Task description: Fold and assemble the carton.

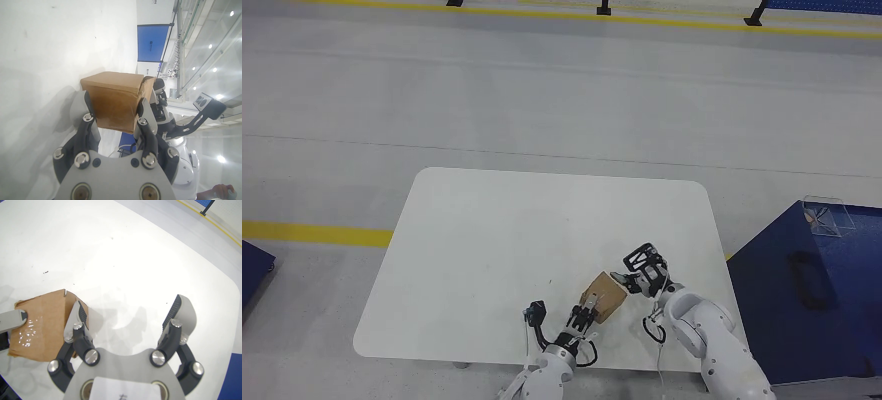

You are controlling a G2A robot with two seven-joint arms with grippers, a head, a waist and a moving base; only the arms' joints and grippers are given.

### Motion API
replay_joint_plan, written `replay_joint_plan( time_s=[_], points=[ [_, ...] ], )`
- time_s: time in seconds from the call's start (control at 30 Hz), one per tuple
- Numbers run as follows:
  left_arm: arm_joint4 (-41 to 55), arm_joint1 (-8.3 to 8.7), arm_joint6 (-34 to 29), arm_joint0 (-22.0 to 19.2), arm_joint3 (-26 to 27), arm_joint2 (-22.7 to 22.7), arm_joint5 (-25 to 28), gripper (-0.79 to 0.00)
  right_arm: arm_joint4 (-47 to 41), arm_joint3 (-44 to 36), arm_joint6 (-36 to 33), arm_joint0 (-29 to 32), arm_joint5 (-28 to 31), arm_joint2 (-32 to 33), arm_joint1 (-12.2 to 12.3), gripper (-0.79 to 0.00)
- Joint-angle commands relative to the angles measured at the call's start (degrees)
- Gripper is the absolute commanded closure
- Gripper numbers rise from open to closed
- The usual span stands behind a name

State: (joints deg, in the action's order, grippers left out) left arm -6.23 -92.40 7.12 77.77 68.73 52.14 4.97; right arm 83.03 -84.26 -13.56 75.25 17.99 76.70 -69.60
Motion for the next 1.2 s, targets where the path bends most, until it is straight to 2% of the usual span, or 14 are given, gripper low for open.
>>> replay_joint_plan(
  time_s=[0.0,0.17,0.7,1.17],
  points=[
    [-0.18,0.03,-0.07,0.22,0.22,0.07,0.08,-0.391,-0.94,-0.28,0.5,0.15,-0.37,0.53,0.02,-0.785],
    [-0.3,0.08,-0.24,0.62,0.59,0.37,0.37,-0.391,-5.15,-0.02,-0.88,-0.12,0.63,1.54,0.03,-0.785],
    [-0.44,0.1,-0.92,1.22,0.94,0.86,1.44,-0.391,-6.41,1.23,-3.58,-1.06,4.17,-0.16,0.16,-0.785],
    [-0.47,-0.36,-0.69,0.13,-0.55,0.3,0.39,-0.391,-7.2,2.53,-3.9,-2.08,3.45,-0.23,0.29,-0.785]
  ],
)
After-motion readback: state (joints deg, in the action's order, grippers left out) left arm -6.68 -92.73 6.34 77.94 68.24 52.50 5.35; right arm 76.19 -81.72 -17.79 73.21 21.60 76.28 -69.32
